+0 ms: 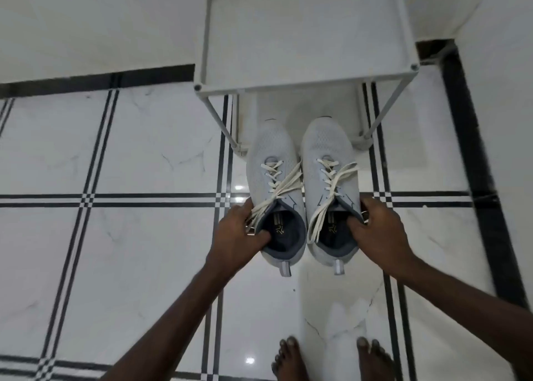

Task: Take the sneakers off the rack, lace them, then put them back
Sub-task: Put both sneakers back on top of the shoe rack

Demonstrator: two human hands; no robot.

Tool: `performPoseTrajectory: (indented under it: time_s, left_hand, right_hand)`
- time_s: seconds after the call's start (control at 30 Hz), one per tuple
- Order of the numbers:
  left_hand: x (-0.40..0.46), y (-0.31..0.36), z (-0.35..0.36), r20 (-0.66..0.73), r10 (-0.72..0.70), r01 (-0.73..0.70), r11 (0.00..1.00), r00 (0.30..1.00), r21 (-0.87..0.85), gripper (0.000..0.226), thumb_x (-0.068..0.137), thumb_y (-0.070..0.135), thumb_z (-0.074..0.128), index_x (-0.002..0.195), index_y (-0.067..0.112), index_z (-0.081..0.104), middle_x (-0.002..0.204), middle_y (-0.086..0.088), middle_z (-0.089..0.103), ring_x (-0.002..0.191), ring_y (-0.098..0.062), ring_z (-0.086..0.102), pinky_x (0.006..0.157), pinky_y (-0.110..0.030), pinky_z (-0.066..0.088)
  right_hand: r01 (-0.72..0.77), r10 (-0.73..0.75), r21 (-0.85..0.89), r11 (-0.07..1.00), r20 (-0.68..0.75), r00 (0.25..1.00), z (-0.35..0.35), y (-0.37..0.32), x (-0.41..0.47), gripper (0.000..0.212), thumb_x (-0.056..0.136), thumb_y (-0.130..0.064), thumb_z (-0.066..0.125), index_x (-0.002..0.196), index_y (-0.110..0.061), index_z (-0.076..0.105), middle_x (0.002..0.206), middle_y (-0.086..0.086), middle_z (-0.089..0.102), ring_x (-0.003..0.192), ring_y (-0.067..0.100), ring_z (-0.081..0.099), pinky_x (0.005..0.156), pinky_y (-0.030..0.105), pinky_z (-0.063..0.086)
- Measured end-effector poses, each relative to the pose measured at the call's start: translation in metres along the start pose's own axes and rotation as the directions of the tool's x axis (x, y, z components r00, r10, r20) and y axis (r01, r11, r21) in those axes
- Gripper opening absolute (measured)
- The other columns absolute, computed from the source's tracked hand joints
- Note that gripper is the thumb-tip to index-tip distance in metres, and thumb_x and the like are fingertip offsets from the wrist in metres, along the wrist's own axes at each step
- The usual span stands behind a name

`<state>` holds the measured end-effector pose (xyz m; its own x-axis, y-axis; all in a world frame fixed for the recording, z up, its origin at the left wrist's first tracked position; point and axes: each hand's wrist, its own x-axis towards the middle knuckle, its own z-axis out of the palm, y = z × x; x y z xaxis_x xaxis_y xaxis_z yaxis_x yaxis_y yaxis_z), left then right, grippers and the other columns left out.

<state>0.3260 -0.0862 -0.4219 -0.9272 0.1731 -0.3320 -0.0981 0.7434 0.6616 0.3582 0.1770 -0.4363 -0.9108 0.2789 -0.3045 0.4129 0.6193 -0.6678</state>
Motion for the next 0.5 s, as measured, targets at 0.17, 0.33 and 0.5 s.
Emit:
performPoseTrajectory:
  time_s: [0.17,0.33,0.5]
  left_hand:
    - [-0.016,0.101,-0.08,-0.011,0.041,-0.041,0.999,0.999,-0.012,0.025,0.064,0.029,0.062,0.085,0.038,0.05,0.074,0.008,0.053,0.068,-0.005,0.05,0.055,-0.015,0.03]
    - [-0.006,0.185,-0.145,-0.063,0.034,-0.037,0.999,0.997,-0.039,0.028,0.064,0.031,0.061,0.093,0.031,0.06,0.08,0.003,0.057,0.071,-0.006,0.054,0.06,-0.019,0.036]
    - [0.035,0.241,-0.194,-0.12,0.076,-0.08,0.996,0.99,-0.035,0.028,0.066,0.03,0.062,0.094,0.027,0.063,0.079,0.004,0.062,0.073,-0.01,0.057,0.061,-0.021,0.041]
  right_hand:
    - [0.029,-0.028,0.009,1.0,-0.079,0.996,-0.096,-0.079,-0.015,0.006,0.079,-0.016,0.061,0.081,-0.012,0.058,0.077,0.005,0.062,0.072,0.026,0.057,0.062,0.034,0.044]
    - [0.036,-0.035,0.016,0.999,-0.099,0.995,-0.177,-0.148,-0.003,0.01,0.08,-0.018,0.06,0.077,-0.01,0.055,0.071,0.005,0.06,0.067,0.024,0.056,0.055,0.03,0.039]
    - [0.057,-0.057,-0.002,0.998,-0.137,0.989,-0.23,-0.204,0.045,0.012,0.08,-0.019,0.06,0.079,-0.008,0.056,0.073,0.008,0.063,0.069,0.029,0.058,0.061,0.034,0.043]
